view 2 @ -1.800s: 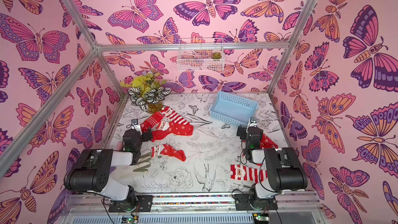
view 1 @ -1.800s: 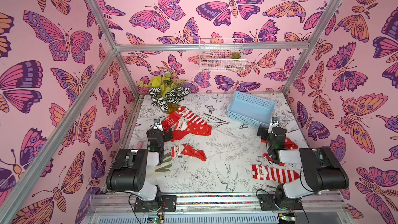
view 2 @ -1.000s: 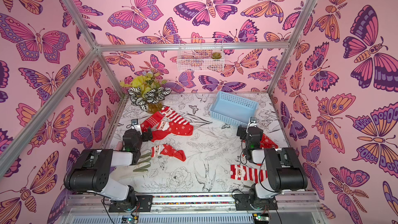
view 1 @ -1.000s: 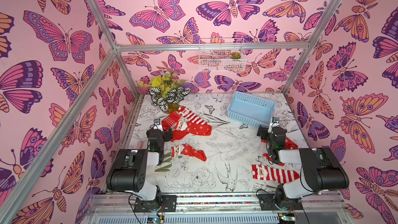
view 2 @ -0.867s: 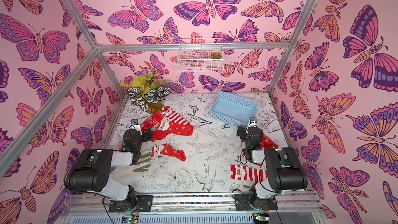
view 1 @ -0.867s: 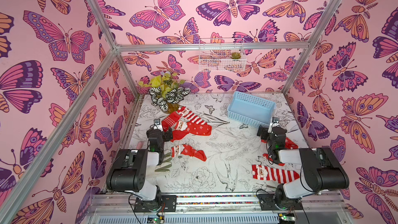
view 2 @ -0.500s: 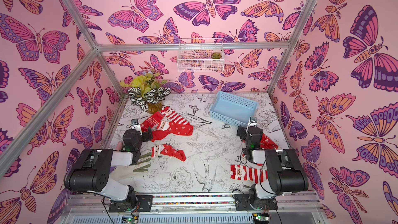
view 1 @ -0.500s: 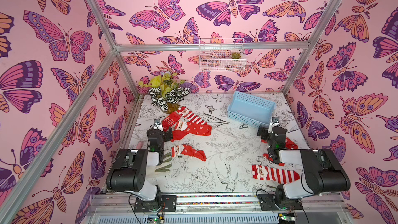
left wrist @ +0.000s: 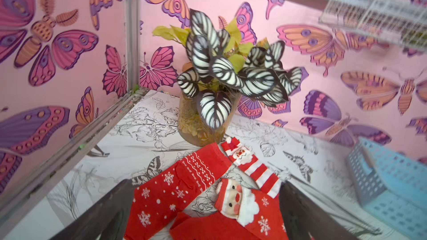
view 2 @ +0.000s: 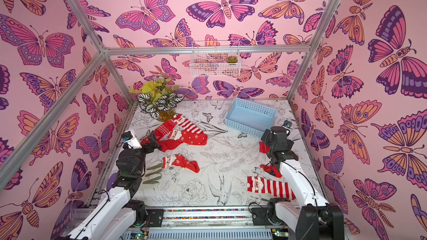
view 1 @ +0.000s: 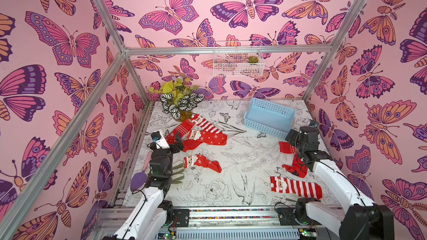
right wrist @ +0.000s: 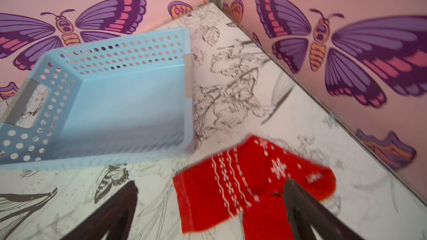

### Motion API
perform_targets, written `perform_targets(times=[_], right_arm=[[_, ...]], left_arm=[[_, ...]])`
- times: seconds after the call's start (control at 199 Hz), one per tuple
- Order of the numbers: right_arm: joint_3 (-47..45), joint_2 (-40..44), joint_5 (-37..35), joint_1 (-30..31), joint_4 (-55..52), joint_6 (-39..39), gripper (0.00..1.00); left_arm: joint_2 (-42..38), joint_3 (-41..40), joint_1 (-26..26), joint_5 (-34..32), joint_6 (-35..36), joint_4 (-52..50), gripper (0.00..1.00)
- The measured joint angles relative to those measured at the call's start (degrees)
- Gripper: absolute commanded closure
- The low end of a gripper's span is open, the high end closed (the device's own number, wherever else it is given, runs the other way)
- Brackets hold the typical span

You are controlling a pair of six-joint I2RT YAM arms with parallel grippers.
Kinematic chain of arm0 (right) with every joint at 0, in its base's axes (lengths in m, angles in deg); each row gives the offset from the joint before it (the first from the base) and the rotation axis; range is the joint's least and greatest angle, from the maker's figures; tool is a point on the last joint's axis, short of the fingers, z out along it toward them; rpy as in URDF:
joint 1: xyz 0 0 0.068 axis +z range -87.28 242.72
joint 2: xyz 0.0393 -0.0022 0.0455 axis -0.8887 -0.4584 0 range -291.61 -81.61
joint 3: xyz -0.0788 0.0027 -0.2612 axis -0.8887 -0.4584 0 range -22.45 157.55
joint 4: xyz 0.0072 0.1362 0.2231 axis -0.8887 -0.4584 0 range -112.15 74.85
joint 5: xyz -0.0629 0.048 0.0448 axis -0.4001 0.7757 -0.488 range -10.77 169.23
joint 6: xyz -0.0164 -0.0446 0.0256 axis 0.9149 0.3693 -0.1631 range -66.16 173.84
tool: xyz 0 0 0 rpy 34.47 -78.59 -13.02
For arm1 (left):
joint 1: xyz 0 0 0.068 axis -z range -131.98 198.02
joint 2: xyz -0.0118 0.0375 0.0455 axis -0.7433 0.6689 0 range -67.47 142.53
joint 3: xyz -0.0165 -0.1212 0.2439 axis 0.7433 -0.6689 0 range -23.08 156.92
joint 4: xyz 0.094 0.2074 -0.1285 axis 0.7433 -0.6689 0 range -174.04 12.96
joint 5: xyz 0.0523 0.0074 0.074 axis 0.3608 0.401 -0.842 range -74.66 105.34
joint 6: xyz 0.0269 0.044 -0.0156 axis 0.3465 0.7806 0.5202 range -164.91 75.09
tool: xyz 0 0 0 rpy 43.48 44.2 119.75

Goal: Place the socks together as a pair
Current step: Move the bin to the center of the board.

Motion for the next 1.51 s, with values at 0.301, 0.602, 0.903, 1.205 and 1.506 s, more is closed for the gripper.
perform_targets(times=[0.301, 0.602, 0.903, 1.205, 1.506], right_arm=[[2.9, 9.3, 13.4, -0.3, -4.8, -7.2, 0.10], [19.6, -13.6, 24.5, 13.8, -1.6, -9.9, 0.47], [35.7, -38.1, 24.3, 18.7, 4.5, -12.0, 0.61], [45.6, -55.2, 24.4, 18.2, 7.1, -18.2, 0.58], [49.5, -60.6, 24.2, 15.4, 12.0, -24.6, 0.58]], left_arm=[[-6.6, 3.2, 0.1, 9.9, -17.0, -20.3, 0.12], [10.5, 9.3, 21.2, 20.6, -23.4, -27.3, 0.14], [19.7, 12.2, 29.0, 23.1, -23.5, -27.6, 0.16], [10.1, 11.0, 29.0, 23.2, -21.9, -28.0, 0.15], [7.5, 10.0, 29.0, 22.4, -21.8, -28.3, 0.16]])
